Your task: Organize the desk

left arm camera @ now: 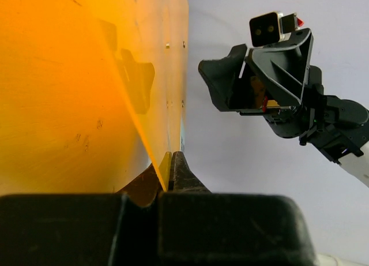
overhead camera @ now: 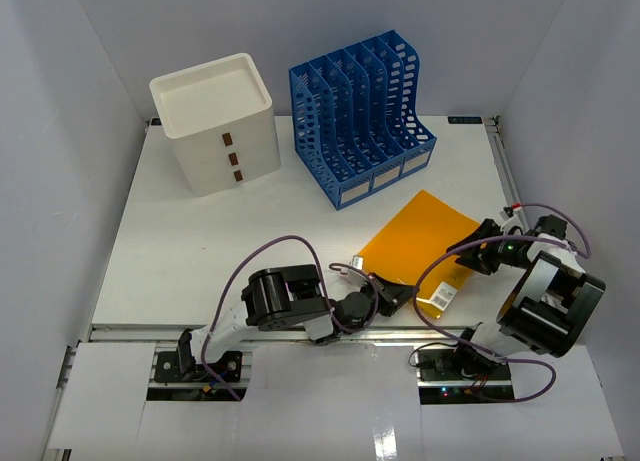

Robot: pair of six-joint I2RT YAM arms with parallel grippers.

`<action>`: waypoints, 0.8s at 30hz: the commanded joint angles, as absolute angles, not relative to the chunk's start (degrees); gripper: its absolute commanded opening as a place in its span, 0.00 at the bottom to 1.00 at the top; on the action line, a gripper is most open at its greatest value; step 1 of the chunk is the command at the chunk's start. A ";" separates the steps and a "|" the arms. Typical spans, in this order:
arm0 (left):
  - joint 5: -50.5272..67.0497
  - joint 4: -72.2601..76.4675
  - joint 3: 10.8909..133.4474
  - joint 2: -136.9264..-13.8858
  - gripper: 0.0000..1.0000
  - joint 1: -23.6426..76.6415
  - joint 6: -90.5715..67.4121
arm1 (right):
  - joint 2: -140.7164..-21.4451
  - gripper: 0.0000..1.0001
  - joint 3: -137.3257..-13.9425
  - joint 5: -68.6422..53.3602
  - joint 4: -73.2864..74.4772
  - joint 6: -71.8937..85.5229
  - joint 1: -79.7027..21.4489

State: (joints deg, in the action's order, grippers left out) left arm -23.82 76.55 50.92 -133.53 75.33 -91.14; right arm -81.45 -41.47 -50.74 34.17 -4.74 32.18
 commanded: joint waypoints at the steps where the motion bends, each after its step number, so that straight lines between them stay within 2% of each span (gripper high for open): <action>1: -24.39 102.92 51.46 -130.39 0.00 75.32 -88.86 | -83.01 0.65 -46.23 -55.36 42.11 -11.48 35.42; 6: -28.44 102.94 53.02 -129.57 0.00 75.04 -89.03 | -82.52 0.71 -53.34 -54.59 47.82 -14.25 37.90; 11: -28.08 102.88 58.33 -130.17 0.00 74.49 -88.44 | -83.68 0.73 -54.15 -53.69 50.83 -15.66 43.19; 13: -27.53 102.76 60.30 -130.01 0.00 74.44 -87.66 | -84.68 0.76 -54.21 -53.87 51.05 -16.65 45.16; 15: -27.34 102.83 61.51 -129.82 0.00 74.44 -86.84 | -85.95 0.87 -54.84 -54.83 51.93 -17.57 46.74; 24: -25.89 102.18 64.05 -130.04 0.00 73.48 -87.45 | -91.19 0.97 -52.92 -61.45 52.10 -20.14 46.63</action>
State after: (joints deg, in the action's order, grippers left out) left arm -26.68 74.83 61.62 -133.29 74.20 -87.89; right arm -88.74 -53.26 -54.92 50.58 -18.14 46.48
